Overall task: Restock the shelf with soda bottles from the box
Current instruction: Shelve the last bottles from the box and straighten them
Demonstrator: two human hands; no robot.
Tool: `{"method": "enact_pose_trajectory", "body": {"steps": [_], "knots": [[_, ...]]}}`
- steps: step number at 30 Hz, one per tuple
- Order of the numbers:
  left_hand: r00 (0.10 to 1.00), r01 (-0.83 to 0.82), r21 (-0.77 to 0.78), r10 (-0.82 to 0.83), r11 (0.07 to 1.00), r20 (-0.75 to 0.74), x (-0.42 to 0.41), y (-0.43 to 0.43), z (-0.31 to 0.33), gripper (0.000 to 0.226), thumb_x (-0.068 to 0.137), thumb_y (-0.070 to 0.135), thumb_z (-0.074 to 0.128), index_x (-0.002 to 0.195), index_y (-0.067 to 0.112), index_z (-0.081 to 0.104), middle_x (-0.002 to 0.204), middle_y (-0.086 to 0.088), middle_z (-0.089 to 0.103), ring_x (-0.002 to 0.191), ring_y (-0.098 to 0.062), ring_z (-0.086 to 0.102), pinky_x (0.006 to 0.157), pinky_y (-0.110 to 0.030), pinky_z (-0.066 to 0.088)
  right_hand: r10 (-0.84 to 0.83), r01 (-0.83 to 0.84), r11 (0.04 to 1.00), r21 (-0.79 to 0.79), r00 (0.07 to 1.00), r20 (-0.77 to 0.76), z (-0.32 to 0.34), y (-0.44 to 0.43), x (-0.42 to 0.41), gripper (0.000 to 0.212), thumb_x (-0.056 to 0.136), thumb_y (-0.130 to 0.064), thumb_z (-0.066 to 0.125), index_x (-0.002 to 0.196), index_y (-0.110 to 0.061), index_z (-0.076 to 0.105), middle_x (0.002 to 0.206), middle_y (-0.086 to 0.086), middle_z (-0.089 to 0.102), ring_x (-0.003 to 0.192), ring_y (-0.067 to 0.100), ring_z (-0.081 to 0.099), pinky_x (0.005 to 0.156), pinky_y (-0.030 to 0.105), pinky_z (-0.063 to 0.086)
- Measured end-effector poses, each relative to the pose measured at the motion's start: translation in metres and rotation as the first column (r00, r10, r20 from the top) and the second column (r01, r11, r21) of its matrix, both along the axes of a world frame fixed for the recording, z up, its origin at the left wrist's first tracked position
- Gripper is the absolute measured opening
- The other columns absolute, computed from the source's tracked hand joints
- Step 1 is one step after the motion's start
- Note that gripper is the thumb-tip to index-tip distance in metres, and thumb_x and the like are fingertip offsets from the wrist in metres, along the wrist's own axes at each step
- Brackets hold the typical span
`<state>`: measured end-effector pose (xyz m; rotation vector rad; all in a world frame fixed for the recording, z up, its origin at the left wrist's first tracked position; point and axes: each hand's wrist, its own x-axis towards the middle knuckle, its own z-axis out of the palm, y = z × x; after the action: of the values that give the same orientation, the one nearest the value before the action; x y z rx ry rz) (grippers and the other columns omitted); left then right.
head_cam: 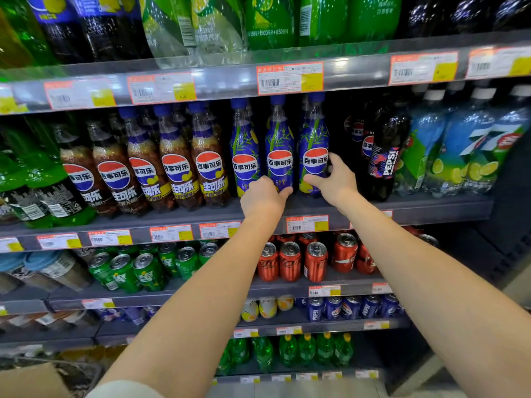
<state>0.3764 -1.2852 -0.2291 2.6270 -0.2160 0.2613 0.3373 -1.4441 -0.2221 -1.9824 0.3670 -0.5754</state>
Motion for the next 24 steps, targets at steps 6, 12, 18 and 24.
{"method": "enact_pose_trajectory", "body": {"steps": [6,12,18,24], "knots": [[1.000,-0.002,-0.024,0.002,1.000,-0.020,-0.0017,-0.0061,0.0027,0.063,0.089,0.063,0.067,0.116,0.007,0.058,0.114,-0.013,0.070,0.107,-0.035,0.067,0.070,-0.037,0.043,0.011,-0.011,1.000,-0.015,1.000,-0.003,-0.0019,-0.0012,0.0028,0.074,0.086,-0.022,0.081,0.150,-0.020,0.043,0.142,0.005,0.059,0.129,0.023,0.056,0.102,0.036,0.047],[1.000,-0.023,-0.057,0.022,0.998,-0.008,-0.0007,-0.0072,0.0004,0.056,0.093,0.058,0.066,0.116,0.007,0.058,0.114,-0.012,0.070,0.107,-0.034,0.068,0.072,-0.038,0.045,0.013,-0.013,1.000,-0.025,1.000,0.005,-0.0027,-0.0015,0.0065,0.072,0.086,-0.022,0.081,0.149,-0.020,0.045,0.141,0.004,0.060,0.129,0.022,0.056,0.100,0.034,0.046],[1.000,-0.023,-0.054,0.023,0.998,-0.004,-0.0010,-0.0068,-0.0018,0.055,0.093,0.059,0.065,0.114,0.009,0.058,0.112,-0.011,0.071,0.105,-0.033,0.067,0.072,-0.038,0.045,0.024,-0.024,0.999,-0.046,1.000,-0.009,-0.0033,-0.0035,0.0075,0.070,0.087,-0.022,0.080,0.148,-0.019,0.045,0.141,0.005,0.060,0.129,0.022,0.055,0.098,0.031,0.044],[0.999,-0.038,-0.064,0.037,0.997,-0.005,-0.0002,-0.0067,-0.0034,0.056,0.093,0.060,0.065,0.115,0.009,0.059,0.114,-0.012,0.070,0.108,-0.033,0.066,0.072,-0.038,0.044,0.023,-0.024,0.999,-0.034,1.000,-0.012,-0.0054,-0.0055,0.0093,0.071,0.085,-0.024,0.082,0.147,-0.021,0.047,0.137,0.002,0.062,0.123,0.021,0.059,0.102,0.039,0.050]]}}
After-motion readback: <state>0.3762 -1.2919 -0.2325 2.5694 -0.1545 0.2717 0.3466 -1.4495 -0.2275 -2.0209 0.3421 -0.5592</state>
